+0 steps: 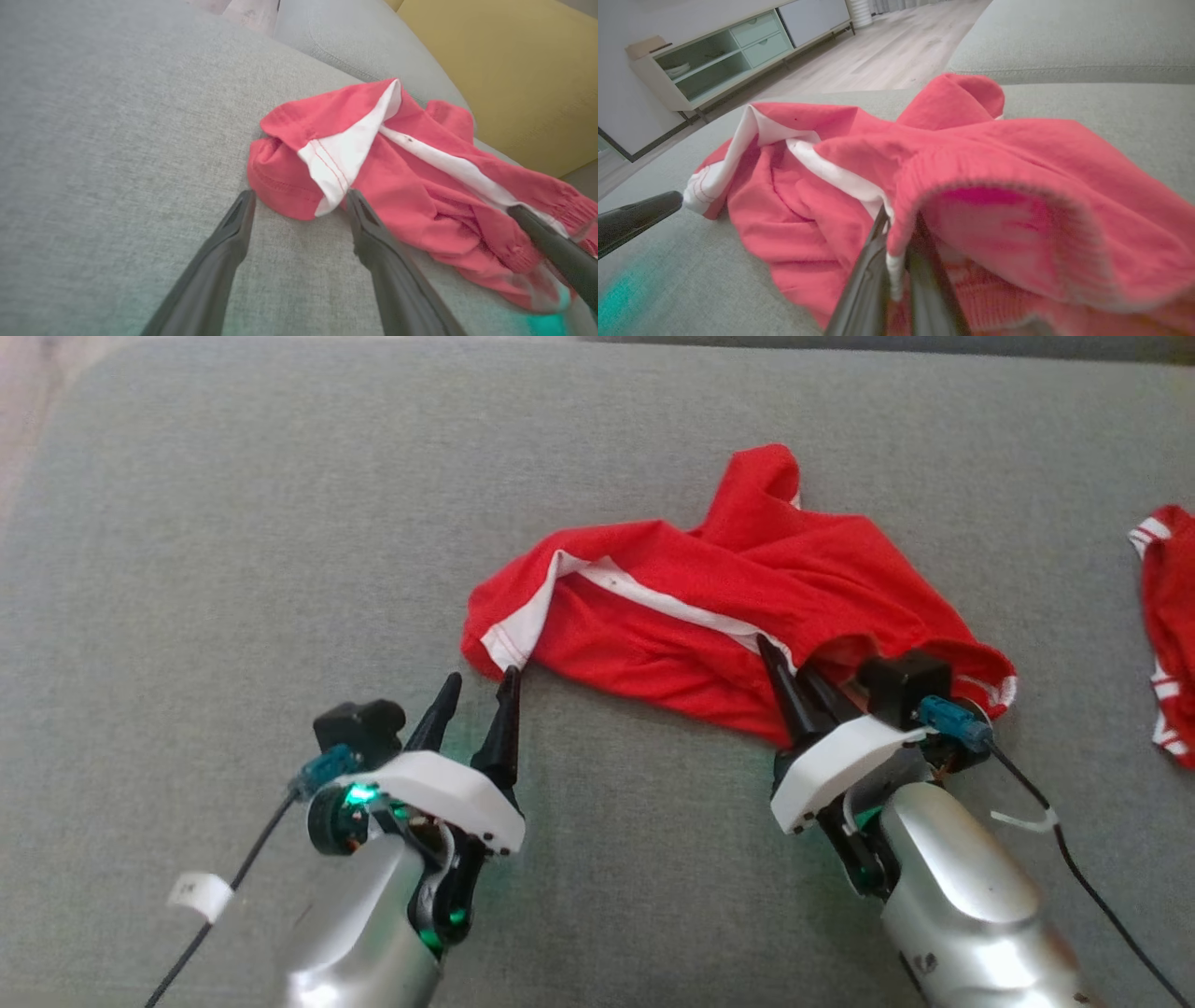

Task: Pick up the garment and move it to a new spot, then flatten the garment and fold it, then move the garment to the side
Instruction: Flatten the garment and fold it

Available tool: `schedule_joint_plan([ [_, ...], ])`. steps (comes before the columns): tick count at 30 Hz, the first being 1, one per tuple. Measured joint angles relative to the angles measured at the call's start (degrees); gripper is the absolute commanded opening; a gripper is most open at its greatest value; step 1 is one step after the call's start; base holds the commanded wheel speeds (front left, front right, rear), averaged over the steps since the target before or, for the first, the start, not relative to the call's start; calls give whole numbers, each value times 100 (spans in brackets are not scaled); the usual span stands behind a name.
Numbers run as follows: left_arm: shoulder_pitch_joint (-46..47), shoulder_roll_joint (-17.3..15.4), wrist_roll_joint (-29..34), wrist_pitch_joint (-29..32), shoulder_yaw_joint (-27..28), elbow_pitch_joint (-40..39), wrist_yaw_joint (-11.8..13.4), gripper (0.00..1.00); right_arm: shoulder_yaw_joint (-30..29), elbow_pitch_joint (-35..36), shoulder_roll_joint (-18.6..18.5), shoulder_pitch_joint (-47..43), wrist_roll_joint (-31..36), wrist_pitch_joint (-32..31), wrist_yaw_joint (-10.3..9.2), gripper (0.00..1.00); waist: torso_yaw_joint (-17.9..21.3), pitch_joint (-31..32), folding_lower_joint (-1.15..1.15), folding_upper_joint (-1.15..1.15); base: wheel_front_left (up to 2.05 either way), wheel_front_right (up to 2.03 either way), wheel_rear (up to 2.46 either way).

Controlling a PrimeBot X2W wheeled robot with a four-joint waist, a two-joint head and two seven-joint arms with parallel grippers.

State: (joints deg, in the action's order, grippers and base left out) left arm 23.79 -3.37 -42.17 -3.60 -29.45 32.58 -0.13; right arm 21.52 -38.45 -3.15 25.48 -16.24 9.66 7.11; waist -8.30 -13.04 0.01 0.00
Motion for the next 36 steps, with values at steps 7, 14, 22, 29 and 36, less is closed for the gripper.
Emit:
schedule_joint_plan([
  [7, 363, 65, -370, -125, -33, 560, -316, 100, 41, 3, -4, 119, -49, 57, 0, 0, 165, -147, 0, 0, 0, 0, 0],
  [14, 586, 80, -680, -253, -330, 779, -490, 72, 68, 3, -5, 151, -73, 101, 0, 0, 228, -181, 0, 0, 0, 0, 0],
  [22, 849, 86, -1043, -438, -697, 940, -495, 46, 167, -12, -7, 211, -143, 152, 0, 0, 323, -176, 0, 0, 0, 0, 0],
  [29, 916, 91, -1090, -684, -957, 1099, -391, 0, 204, -37, -7, 218, -196, 204, 0, 0, 353, -139, 0, 0, 0, 0, 0],
  [36, 1003, 43, -1043, -987, -911, 1022, -393, 0, -91, -23, -8, 218, -225, 297, 0, 0, 320, -14, -1, 0, 0, 0, 0],
])
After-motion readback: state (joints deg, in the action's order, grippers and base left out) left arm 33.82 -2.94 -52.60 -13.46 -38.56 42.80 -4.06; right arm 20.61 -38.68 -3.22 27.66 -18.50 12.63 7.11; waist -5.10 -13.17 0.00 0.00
